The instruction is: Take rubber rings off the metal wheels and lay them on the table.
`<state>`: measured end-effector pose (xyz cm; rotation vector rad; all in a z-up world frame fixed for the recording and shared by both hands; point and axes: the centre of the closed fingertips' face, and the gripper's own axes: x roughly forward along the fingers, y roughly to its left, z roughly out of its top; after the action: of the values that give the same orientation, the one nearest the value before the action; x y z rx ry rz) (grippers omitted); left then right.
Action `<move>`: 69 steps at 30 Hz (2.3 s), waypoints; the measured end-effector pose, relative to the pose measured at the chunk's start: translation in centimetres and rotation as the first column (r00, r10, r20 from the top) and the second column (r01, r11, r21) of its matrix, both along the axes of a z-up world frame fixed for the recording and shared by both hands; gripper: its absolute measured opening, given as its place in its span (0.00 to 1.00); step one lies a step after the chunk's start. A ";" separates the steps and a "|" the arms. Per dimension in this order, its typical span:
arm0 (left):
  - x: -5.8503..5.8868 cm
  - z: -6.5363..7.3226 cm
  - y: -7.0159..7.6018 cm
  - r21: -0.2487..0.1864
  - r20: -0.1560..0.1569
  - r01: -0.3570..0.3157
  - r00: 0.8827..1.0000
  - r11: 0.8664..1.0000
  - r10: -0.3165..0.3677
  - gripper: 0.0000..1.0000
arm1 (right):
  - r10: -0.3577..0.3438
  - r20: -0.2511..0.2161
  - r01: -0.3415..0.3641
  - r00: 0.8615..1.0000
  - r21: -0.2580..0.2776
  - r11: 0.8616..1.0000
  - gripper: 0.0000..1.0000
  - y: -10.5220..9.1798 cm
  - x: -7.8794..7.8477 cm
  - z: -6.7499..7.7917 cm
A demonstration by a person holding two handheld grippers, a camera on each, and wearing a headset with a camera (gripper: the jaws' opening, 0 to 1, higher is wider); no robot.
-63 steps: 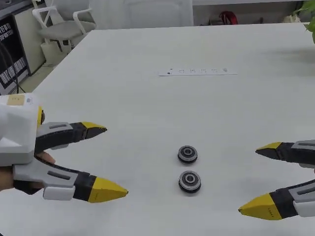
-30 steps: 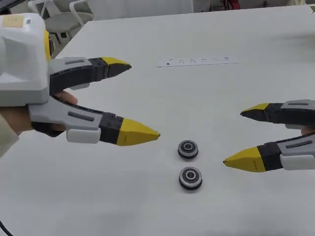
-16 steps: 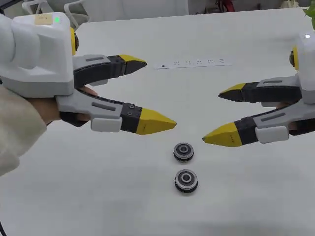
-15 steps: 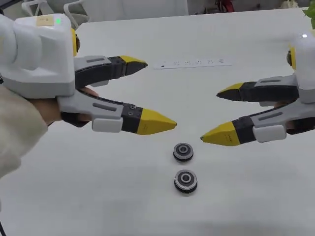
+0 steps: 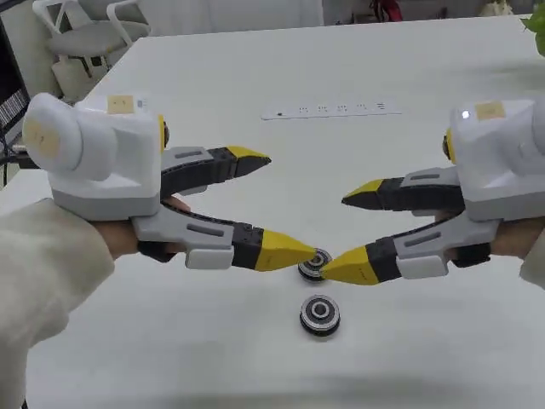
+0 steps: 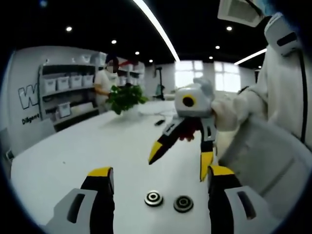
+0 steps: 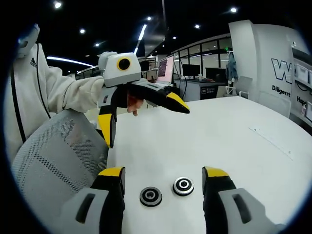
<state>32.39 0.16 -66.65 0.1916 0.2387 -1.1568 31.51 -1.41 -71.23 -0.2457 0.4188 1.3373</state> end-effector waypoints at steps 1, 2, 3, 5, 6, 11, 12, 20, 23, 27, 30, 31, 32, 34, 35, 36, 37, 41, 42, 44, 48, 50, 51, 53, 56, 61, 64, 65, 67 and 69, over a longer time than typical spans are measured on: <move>0.0 -0.3 0.0 -0.001 -0.003 0.001 1.000 1.000 -0.001 0.79 | 0.003 -0.003 -0.003 1.000 -0.002 1.000 0.59 0.1 -0.2 -0.4; 0.0 -0.6 0.0 0.000 -0.008 0.002 1.000 1.000 -0.002 0.79 | 0.005 -0.003 -0.005 1.000 -0.006 1.000 0.58 0.1 -0.3 -0.7; 0.0 -0.8 0.0 -0.005 -0.015 -0.002 1.000 1.000 0.002 0.78 | 0.005 -0.002 -0.005 1.000 -0.008 1.000 0.57 0.1 -0.5 -1.0; -0.2 -1.5 -0.2 -0.007 -0.028 -0.001 1.000 1.000 0.000 0.77 | 0.004 -0.001 -0.004 1.000 -0.010 1.000 0.55 0.1 -0.7 -1.4; -0.5 -1.9 -0.3 -0.008 -0.036 0.005 0.999 1.000 -0.005 0.76 | 0.002 -0.002 -0.002 1.000 -0.009 1.000 0.54 0.0 -0.8 -1.6; -1.2 -3.1 -1.0 -0.007 -0.061 0.032 0.998 0.999 -0.032 0.72 | -0.028 -0.055 0.028 0.998 0.009 1.000 0.49 -0.3 -1.1 -3.0; -1.4 -3.3 -1.2 -0.007 -0.066 0.037 0.997 0.999 -0.038 0.72 | -0.029 -0.062 0.029 0.998 0.010 1.000 0.49 -0.4 -1.3 -3.2; -2.7 -6.0 -2.1 0.039 -0.113 0.091 0.990 0.995 -0.086 0.65 | -0.003 -0.089 -0.001 0.996 -0.041 0.999 0.46 -0.2 -2.4 -5.2; -2.9 -7.0 -2.2 0.062 -0.128 0.095 0.988 0.994 -0.087 0.63 | 0.009 -0.085 -0.014 0.996 -0.052 0.999 0.44 -0.2 -2.6 -5.9; -3.2 -7.9 -2.6 0.048 -0.161 0.098 0.983 0.994 -0.089 0.62 | 0.005 -0.091 -0.012 0.996 -0.074 0.997 0.41 -0.5 -2.6 -6.9; -3.4 -8.6 -2.9 0.060 -0.165 0.106 0.982 0.993 -0.095 0.60 | 0.003 -0.094 -0.011 0.996 -0.085 0.996 0.39 -0.7 -2.6 -7.4; -3.5 -8.7 -2.9 0.057 -0.170 0.108 0.981 0.992 -0.097 0.59 | 0.001 -0.097 -0.009 0.995 -0.086 0.996 0.38 -0.7 -2.6 -7.6; -3.5 -8.8 -3.0 0.052 -0.176 0.110 0.979 0.993 -0.099 0.58 | -0.002 -0.100 -0.007 0.995 -0.086 0.996 0.37 -0.8 -2.6 -7.7; -3.7 -9.1 -3.2 0.048 -0.186 0.116 0.977 0.992 -0.105 0.54 | -0.005 -0.111 -0.004 0.994 -0.087 0.996 0.36 -0.7 -2.7 -8.0; -3.7 -9.2 -3.2 0.050 -0.187 0.118 0.977 0.992 -0.107 0.53 | -0.004 -0.112 -0.006 0.994 -0.091 0.996 0.36 -0.7 -2.7 -8.1; -3.8 -9.5 -3.3 0.059 -0.185 0.121 0.977 0.991 -0.108 0.51 | -0.001 -0.113 -0.010 0.994 -0.096 0.995 0.35 -0.8 -2.8 -8.2; -3.9 -9.6 -3.3 0.064 -0.183 0.125 0.977 0.990 -0.112 0.49 | 0.000 -0.113 -0.011 0.994 -0.097 0.995 0.34 -0.8 -2.9 -8.3; -3.6 -10.1 -3.0 0.067 -0.187 0.107 0.978 0.992 -0.093 0.43 | 0.001 -0.118 -0.013 0.993 -0.101 0.995 0.30 -0.9 -2.9 -8.5; -3.6 -10.2 -3.0 0.065 -0.192 0.105 0.977 0.992 -0.091 0.41 | 0.001 -0.118 -0.013 0.993 -0.103 0.995 0.30 -0.9 -2.9 -8.5; -3.6 -10.4 -3.1 0.063 -0.203 0.106 0.975 0.992 -0.091 0.39 | -0.001 -0.118 -0.012 0.993 -0.105 0.994 0.30 -0.9 -2.9 -8.6; -3.4 -10.4 -3.1 0.063 -0.192 0.099 0.978 0.993 -0.086 0.33 | 0.002 -0.111 -0.014 0.994 -0.113 0.993 0.27 -1.0 -3.0 -8.7; -3.4 -10.8 -3.1 0.065 -0.201 0.096 0.976 0.993 -0.082 0.29 | 0.004 -0.112 -0.018 0.994 -0.117 0.993 0.26 -1.0 -3.0 -8.8; -3.5 -11.1 -3.1 0.074 -0.204 0.098 0.976 0.992 -0.081 0.28 | 0.005 -0.112 -0.018 0.994 -0.117 0.993 0.25 -1.0 -3.0 -8.8; -3.6 -11.4 -3.1 0.089 -0.200 0.102 0.976 0.991 -0.083 0.26 | 0.008 -0.113 -0.021 0.994 -0.116 0.993 0.24 -1.0 -3.1 -8.7; -3.6 -11.7 -3.0 0.099 -0.198 0.104 0.977 0.990 -0.082 0.24 | 0.011 -0.112 -0.025 0.994 -0.120 0.992 0.23 -1.0 -3.2 -8.8; -3.5 -12.0 -2.9 0.116 -0.189 0.101 0.979 0.988 -0.077 0.21 | 0.018 -0.110 -0.033 0.994 -0.132 0.991 0.20 -1.0 -3.3 -9.0; -3.4 -12.2 -2.8 0.126 -0.186 0.098 0.980 0.987 -0.073 0.19 | 0.014 -0.109 -0.029 0.994 -0.134 0.991 0.19 -1.0 -3.2 -9.1; -3.4 -12.3 -2.7 0.129 -0.185 0.096 0.980 0.987 -0.071 0.18 | 0.013 -0.108 -0.028 0.994 -0.135 0.990 0.19 -1.1 -3.1 -9.1; -3.4 -12.3 -2.7 0.126 -0.183 0.096 0.980 0.987 -0.072 0.17 | 0.012 -0.106 -0.027 0.994 -0.140 0.990 0.18 -1.1 -3.1 -9.1; -3.5 -12.3 -2.7 0.125 -0.177 0.103 0.981 0.987 -0.079 0.17 | 0.011 -0.103 -0.026 0.995 -0.143 0.989 0.18 -1.1 -3.1 -9.2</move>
<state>28.93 -2.52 -78.92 0.2229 0.4649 -1.2509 28.41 -2.51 -80.40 -0.3031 0.6016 1.3432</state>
